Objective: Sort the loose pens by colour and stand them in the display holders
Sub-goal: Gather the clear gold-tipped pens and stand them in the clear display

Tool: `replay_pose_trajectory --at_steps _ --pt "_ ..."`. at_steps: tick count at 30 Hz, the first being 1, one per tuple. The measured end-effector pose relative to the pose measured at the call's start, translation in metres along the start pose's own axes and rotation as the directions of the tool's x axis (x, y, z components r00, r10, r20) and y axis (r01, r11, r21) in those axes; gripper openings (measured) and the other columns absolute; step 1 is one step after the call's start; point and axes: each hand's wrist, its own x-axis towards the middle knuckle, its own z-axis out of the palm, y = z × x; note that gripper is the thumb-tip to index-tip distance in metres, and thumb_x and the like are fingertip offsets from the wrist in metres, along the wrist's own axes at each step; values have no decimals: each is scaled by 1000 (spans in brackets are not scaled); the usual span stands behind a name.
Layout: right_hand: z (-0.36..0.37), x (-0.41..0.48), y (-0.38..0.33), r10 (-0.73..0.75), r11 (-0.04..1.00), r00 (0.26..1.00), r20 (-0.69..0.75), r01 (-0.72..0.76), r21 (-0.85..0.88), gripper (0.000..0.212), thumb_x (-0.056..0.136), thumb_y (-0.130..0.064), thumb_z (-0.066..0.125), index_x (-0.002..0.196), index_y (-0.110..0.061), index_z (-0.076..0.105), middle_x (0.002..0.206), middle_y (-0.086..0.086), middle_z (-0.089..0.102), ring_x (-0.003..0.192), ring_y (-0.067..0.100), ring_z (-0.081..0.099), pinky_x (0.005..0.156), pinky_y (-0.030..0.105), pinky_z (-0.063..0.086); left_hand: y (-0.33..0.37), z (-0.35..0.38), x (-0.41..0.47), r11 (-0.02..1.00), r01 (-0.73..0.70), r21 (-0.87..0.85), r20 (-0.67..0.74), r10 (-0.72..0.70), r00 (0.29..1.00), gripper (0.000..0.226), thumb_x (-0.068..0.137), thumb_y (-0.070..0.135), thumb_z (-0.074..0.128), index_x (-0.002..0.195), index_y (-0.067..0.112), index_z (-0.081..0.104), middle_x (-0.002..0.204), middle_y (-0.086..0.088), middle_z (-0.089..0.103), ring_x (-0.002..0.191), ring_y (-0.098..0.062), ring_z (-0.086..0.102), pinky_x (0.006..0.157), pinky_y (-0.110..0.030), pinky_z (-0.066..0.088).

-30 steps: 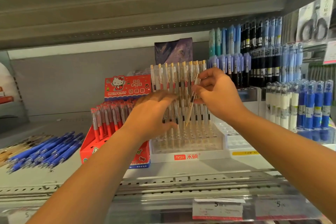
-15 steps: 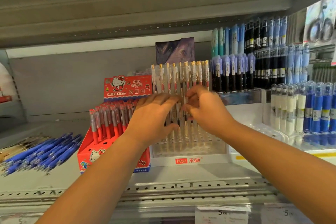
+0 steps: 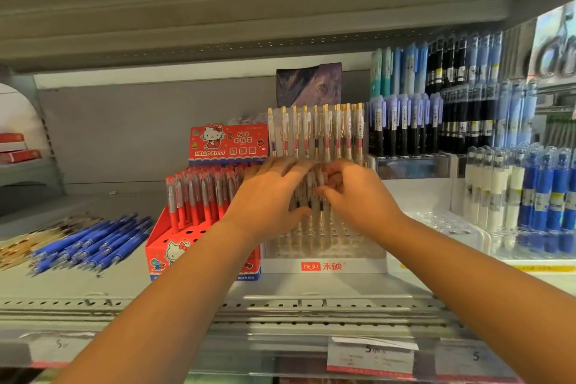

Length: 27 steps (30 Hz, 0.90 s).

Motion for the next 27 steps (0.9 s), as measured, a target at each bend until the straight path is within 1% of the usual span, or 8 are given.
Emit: replay_pose_trajectory --at_steps 4,8,13,17,20,21,25,27 --pt "-7 -7 -8 -34 999 998 -57 33 -14 38 89 -34 67 122 -19 56 99 -4 63 88 14 61 80 39 57 2 -10 -7 993 29 -116 -47 -34 998 83 82 40 74 151 31 28 157 -2 31 143 -23 32 113 -50 32" --pt "-13 -16 -27 -70 985 991 -112 87 151 38 88 -32 67 122 -22 54 110 -7 61 98 9 58 86 28 51 -11 -27 -28 948 87 -307 -52 -108 993 70 84 41 70 145 30 37 147 7 40 133 -9 37 108 -31 35" --pt "13 -25 -78 -147 928 981 124 93 359 24 88 -22 70 108 -26 59 99 -7 65 91 3 61 76 11 48 -55 -55 -76 920 130 -369 7 -137 990 61 83 39 73 137 29 47 135 11 50 122 -3 44 101 -23 37" --pt "61 -25 -128 -176 927 946 273 65 369 28 86 -27 73 110 -28 59 100 -9 65 92 6 63 84 25 52 -105 -81 -127 883 258 -393 66 -252 965 55 84 35 75 133 25 53 123 15 53 112 -3 51 96 -22 42" --pt "102 -24 -168 -155 925 932 327 21 379 30 85 -27 74 111 -25 59 103 -5 64 94 9 62 89 29 51 -150 -108 -166 853 349 -387 132 -323 937 47 85 31 74 129 25 57 116 17 55 104 -2 53 85 -6 39" --pt "114 -23 -181 -144 927 927 346 3 376 31 85 -26 74 113 -22 60 104 -2 64 95 10 62 90 30 51 -166 -116 -177 844 387 -373 160 -352 922 48 85 31 74 129 24 58 120 13 57 105 -4 54 84 -6 38" --pt "160 -17 -230 -85 947 924 372 -41 318 34 87 -25 72 117 -17 59 104 1 63 97 16 63 86 34 53 -233 -148 -219 730 548 -409 251 -487 837 45 86 31 75 126 23 58 126 4 61 111 -14 59 95 -32 48" --pt "180 -13 -250 -63 954 920 387 -58 294 35 88 -31 71 118 -20 58 102 -5 61 92 12 61 77 28 49 -265 -160 -237 675 609 -416 305 -528 793 43 86 38 73 124 28 57 124 7 60 111 -12 58 87 -31 51"
